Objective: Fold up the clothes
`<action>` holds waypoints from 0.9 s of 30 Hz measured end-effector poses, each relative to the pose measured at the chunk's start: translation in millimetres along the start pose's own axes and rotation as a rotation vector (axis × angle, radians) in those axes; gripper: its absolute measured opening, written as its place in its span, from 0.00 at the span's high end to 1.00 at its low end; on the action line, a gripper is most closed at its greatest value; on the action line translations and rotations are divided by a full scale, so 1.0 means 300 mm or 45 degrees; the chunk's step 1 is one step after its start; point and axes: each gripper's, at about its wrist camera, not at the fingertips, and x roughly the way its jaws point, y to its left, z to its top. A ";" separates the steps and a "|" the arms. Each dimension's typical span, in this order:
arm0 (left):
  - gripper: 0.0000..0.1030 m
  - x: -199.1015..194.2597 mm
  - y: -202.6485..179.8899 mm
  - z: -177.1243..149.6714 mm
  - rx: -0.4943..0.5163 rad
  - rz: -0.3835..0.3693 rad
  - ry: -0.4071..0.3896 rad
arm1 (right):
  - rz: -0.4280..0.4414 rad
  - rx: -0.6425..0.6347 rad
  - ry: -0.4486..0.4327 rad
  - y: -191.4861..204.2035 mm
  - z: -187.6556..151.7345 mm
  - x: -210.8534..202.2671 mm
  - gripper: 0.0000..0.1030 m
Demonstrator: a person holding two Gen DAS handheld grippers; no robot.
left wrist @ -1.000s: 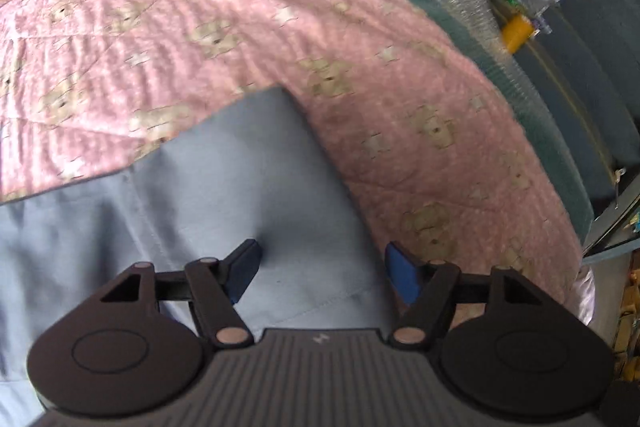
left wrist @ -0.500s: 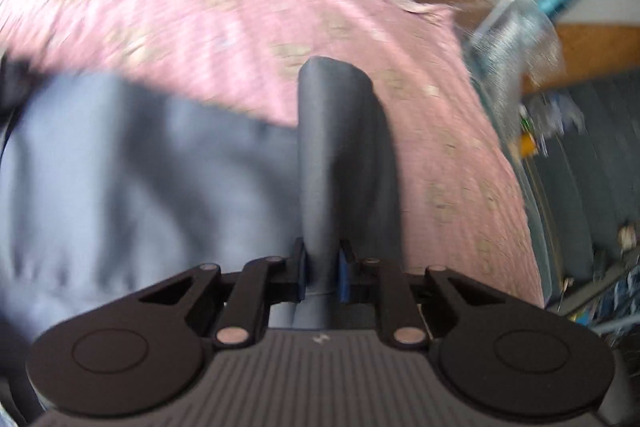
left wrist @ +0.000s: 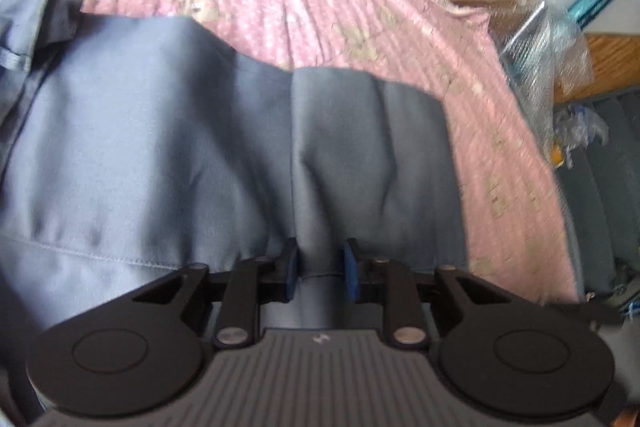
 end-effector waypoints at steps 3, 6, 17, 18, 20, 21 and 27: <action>0.70 -0.067 -0.012 -0.040 -0.009 -0.017 -0.034 | -0.018 -0.004 -0.059 -0.028 0.109 0.008 0.80; 0.70 -0.071 -0.030 -0.107 0.008 0.011 0.009 | -0.019 -0.008 -0.064 -0.031 0.134 0.027 0.79; 0.73 -0.080 -0.114 -0.166 0.206 0.171 0.049 | -0.021 -0.020 -0.083 -0.041 0.228 0.095 0.78; 0.73 -0.111 -0.118 -0.150 0.203 0.149 0.021 | -0.022 -0.021 -0.085 -0.042 0.237 0.102 0.78; 0.73 -0.151 -0.119 -0.120 0.190 0.108 -0.019 | 0.000 0.006 -0.106 -0.024 0.189 0.030 0.78; 0.72 -0.158 -0.117 -0.108 0.184 0.090 -0.029 | 0.014 0.044 -0.101 -0.011 0.130 -0.007 0.78; 0.74 0.002 -0.127 -0.116 0.233 0.159 0.106 | 0.032 0.191 0.016 0.068 -0.204 0.024 0.80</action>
